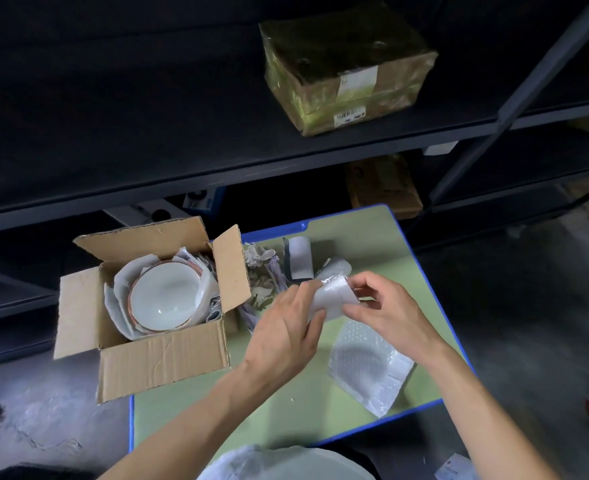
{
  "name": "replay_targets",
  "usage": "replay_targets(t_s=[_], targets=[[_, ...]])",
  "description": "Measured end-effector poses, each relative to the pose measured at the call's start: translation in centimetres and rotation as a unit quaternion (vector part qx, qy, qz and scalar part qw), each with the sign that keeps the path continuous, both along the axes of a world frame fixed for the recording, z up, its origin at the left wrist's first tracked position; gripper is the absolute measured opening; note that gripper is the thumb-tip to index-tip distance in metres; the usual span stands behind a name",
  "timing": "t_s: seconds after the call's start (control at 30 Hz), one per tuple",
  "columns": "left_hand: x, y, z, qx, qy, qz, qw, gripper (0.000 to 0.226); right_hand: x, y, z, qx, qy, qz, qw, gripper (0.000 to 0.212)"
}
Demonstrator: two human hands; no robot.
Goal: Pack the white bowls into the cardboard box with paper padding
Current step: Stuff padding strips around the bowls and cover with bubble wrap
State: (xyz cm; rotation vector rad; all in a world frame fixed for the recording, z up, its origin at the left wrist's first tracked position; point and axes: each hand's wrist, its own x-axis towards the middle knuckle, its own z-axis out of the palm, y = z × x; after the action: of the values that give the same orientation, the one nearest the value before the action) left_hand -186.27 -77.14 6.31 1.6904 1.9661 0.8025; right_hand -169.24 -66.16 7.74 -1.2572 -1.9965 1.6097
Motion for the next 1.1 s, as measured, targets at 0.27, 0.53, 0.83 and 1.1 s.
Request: replay_targets(t_s=[0.27,0.53,0.83,1.1], targets=[[-1.2,-2.1,4.0,-0.055,-0.183,0.062,0.98,0.027,-3.3,-2.6,2.1,0.057,0.033,0.047,0.997,0.075],[-5.5,-3.8,7.1,-0.119,-0.244,0.108,0.956,0.018,-6.1,-4.5,5.1,0.243,0.012,0.149,0.959,0.052],[-10.6,-8.7,10.4,-0.154,-0.397,0.056,0.903,0.015,-10.9,-7.3,7.3,0.203,0.035,0.201,0.958,0.041],[-15.0,-12.8,9.0,-0.098,-0.397,0.107,0.907,0.018,-15.9,-10.6,7.2,0.172,0.018,0.244,0.954,0.048]])
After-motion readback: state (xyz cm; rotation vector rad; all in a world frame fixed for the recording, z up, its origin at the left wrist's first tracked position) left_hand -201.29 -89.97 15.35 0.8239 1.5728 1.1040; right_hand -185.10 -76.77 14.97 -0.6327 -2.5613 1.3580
